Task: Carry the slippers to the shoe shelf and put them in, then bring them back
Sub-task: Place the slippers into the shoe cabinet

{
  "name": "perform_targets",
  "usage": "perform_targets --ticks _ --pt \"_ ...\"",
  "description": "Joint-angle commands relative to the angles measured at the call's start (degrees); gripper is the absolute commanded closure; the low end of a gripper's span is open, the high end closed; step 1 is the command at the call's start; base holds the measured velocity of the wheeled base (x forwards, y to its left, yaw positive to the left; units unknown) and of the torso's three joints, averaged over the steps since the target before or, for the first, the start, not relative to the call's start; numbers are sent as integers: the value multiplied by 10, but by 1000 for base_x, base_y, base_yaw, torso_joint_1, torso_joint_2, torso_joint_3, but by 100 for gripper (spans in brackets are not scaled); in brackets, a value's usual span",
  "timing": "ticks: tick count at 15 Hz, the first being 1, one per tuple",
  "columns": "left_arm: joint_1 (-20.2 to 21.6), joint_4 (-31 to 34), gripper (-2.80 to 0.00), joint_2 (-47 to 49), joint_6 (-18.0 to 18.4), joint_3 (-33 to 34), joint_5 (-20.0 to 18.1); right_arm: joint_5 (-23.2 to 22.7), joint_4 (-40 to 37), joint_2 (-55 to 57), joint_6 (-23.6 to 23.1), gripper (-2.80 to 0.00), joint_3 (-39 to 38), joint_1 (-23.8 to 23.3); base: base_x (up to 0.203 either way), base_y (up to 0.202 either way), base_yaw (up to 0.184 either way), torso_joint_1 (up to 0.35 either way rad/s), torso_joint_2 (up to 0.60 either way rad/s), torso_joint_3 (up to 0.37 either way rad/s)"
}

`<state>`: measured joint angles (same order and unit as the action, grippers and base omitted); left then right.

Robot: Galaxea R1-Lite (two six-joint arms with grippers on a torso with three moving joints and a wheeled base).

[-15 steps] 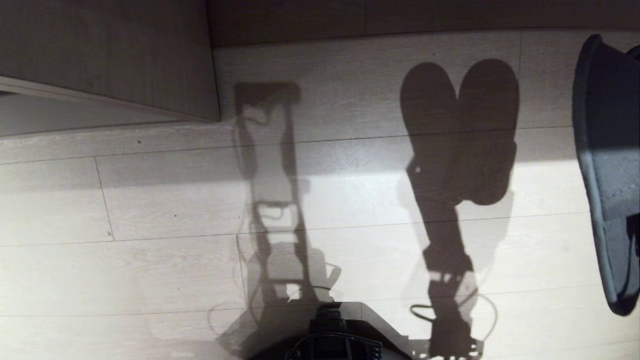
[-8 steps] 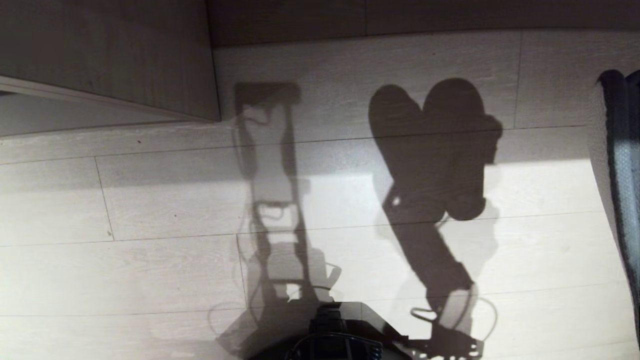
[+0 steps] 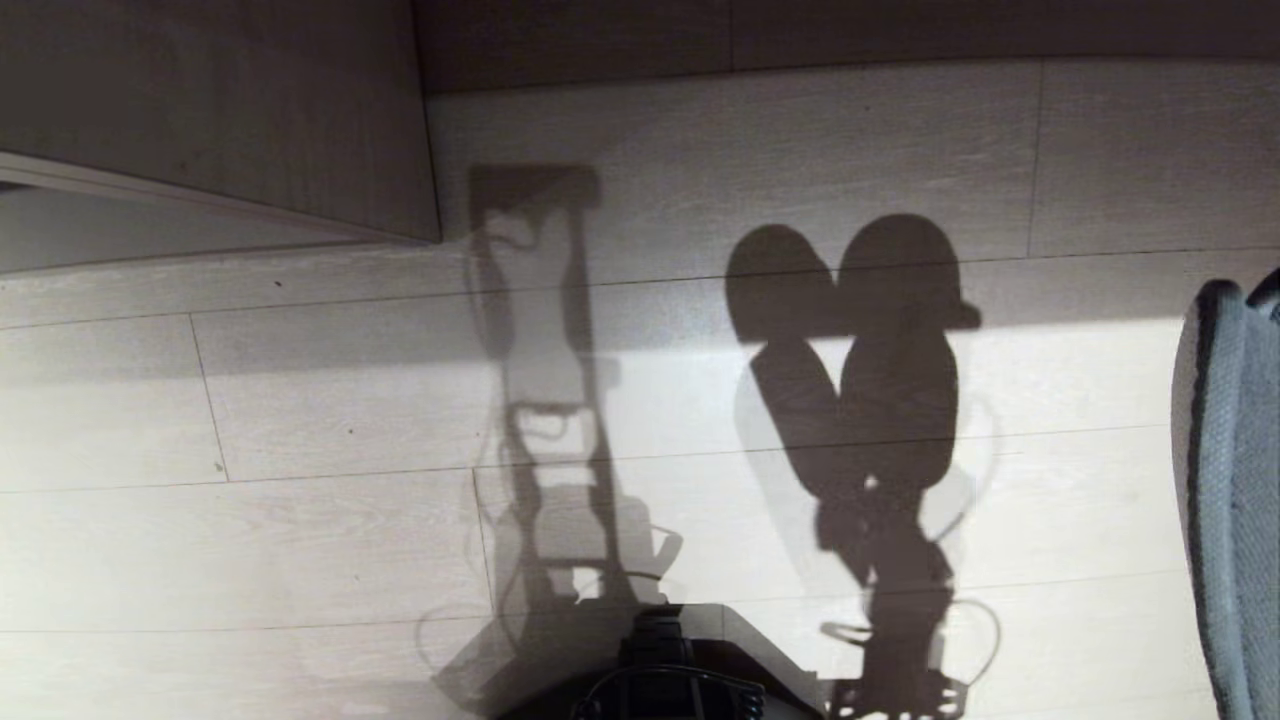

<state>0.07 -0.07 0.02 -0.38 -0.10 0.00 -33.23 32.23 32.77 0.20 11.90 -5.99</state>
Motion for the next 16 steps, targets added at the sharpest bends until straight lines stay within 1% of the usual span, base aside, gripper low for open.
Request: perform_targets --ticks 1,3,5,6,7,9,10,11,14,16 --pt "0 0 0 0 0 0 0 38 -13 -49 -6 0 -25 36 0 0 0 0 0 0" --pt "0 0 0 0 -1 0 0 112 -30 -72 -30 0 -72 51 0 0 0 0 0 0" --pt "0 0 0 0 -1 0 0 167 -35 -90 -35 0 -115 57 0 0 0 0 0 0" --pt "0 0 0 0 -1 0 0 190 -51 -108 -34 0 -119 61 0 0 0 0 0 0" --pt "0 0 0 0 0 0 0 211 -69 -130 -35 0 -119 65 0 0 0 0 0 0" --pt "0 0 0 0 0 1 0 237 -139 -173 -37 0 -120 74 0 0 0 0 0 0" --pt "0 0 0 0 0 0 0 264 -172 -187 -38 0 -120 76 0 0 0 0 0 0" --pt "0 0 0 0 0 0 0 277 -187 -193 -38 0 -120 77 0 0 0 0 0 0" --pt "0 0 0 0 -1 0 0 277 -245 -242 -38 0 -120 65 0 0 0 0 0 0" --pt "0 0 0 0 0 0 0 281 -258 -280 -38 0 -120 61 0 0 0 0 0 0"
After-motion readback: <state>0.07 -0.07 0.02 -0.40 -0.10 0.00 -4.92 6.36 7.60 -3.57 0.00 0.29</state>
